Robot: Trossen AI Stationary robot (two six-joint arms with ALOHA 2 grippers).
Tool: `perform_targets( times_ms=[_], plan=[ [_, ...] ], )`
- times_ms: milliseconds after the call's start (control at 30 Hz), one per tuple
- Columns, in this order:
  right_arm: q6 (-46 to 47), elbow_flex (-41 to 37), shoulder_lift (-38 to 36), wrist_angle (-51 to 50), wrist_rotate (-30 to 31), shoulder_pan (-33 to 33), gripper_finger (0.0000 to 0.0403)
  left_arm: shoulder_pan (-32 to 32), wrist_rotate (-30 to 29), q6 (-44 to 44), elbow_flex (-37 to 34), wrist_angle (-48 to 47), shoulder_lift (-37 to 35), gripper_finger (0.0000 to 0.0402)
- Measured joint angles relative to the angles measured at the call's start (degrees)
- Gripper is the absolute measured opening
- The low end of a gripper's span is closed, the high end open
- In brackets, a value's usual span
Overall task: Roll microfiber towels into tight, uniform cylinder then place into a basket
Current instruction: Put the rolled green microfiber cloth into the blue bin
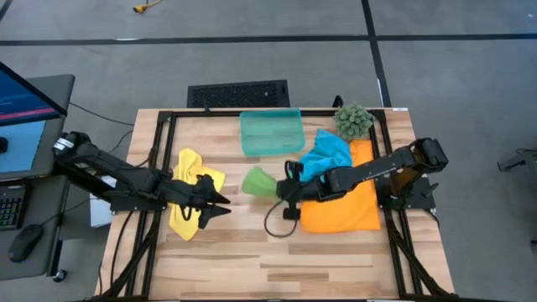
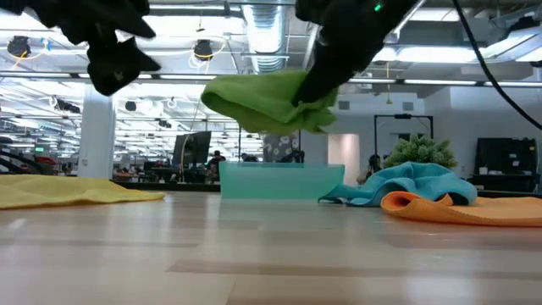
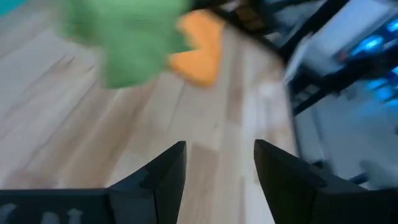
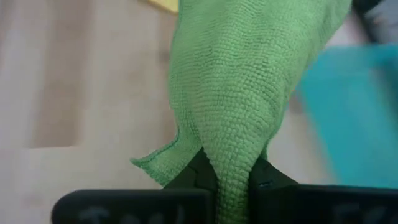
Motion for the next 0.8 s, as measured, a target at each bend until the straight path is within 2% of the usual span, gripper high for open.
perform_targets(
  times_ms=[67, 200, 367, 500, 800],
  plan=[
    [-5.7, 0.0, 0.0, 1.0, 4.1, -2.1, 0.0046, 0.0, 0.0, 1.7, -3.3, 7.1, -0.1, 0.0181],
    [-19.1, 0.0, 0.0, 5.1, 11.3, -7.1, 0.0047, 0.4, -0.3, 5.6, -5.1, 10.5, -0.1, 0.0181],
    [-34.7, 0.0, 0.0, 12.8, 11.7, -14.7, 0.0038, 0.4, -2.5, 11.8, -5.1, 10.6, -0.1, 0.0181],
    [-44.8, 0.1, 1.6, 18.0, 12.8, -20.5, 0.0047, 0.4, -5.8, 16.6, -5.1, 10.5, -0.1, 0.0181],
    [-69.2, 0.1, 10.9, 22.1, 20.0, -28.4, 0.0037, 0.5, -12.4, 22.2, -5.1, 7.0, -0.1, 0.0181]
  ],
)
